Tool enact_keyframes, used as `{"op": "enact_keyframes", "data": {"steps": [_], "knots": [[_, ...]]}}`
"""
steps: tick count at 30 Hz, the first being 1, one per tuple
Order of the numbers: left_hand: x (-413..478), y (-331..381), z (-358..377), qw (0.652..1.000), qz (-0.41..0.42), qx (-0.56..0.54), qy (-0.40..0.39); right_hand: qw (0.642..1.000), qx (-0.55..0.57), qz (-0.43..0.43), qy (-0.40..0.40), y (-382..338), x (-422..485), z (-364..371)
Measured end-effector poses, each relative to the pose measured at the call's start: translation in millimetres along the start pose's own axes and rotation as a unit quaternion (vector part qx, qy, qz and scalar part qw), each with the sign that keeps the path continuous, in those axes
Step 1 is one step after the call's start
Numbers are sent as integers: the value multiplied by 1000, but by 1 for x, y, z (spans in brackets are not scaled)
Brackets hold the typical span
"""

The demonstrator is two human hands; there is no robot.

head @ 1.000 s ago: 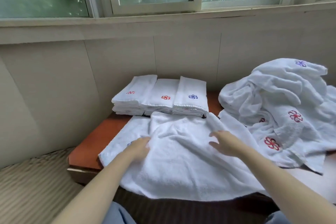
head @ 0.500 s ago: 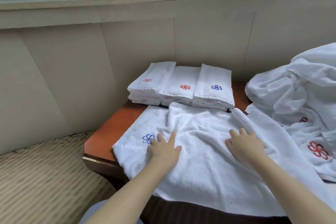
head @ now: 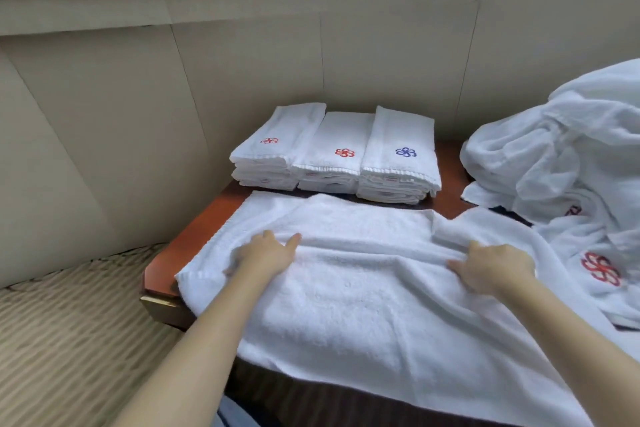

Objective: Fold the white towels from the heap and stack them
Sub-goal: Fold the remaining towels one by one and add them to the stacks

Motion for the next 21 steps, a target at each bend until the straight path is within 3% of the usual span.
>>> {"op": "enact_keyframes", "data": {"steps": [3,5,7,9,11,15,18,21], "knots": [[-3,-3,-9,992,-56,107,37,997,7,-25,-67,11,-10,9],[-4,2,-14,984,-69,148,64,997,35,-25,-61,15,-12,8],[0,12,-14,985,-37,140,88,997,80,-8,1,21,-10,-3],[3,28,-9,985,40,126,107,985,113,9,131,28,-7,-24],[4,47,0,979,124,108,123,971,139,-13,196,30,-4,-33],[9,73,13,973,190,45,120,978,160,-52,127,37,16,-4],[15,83,23,974,201,-12,108,981,170,-75,55,39,25,16],[22,92,27,973,204,-23,108,986,150,-68,34,39,31,15]]}}
Point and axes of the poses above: each hand's wrist, its own x-axis towards the middle knuckle, its own z-axis out of the palm, y = z × x, the point moved 8 cm from there along x, towards the middle knuckle, and after that the axes turned 13 degrees about -x, right-handed, at the moved point
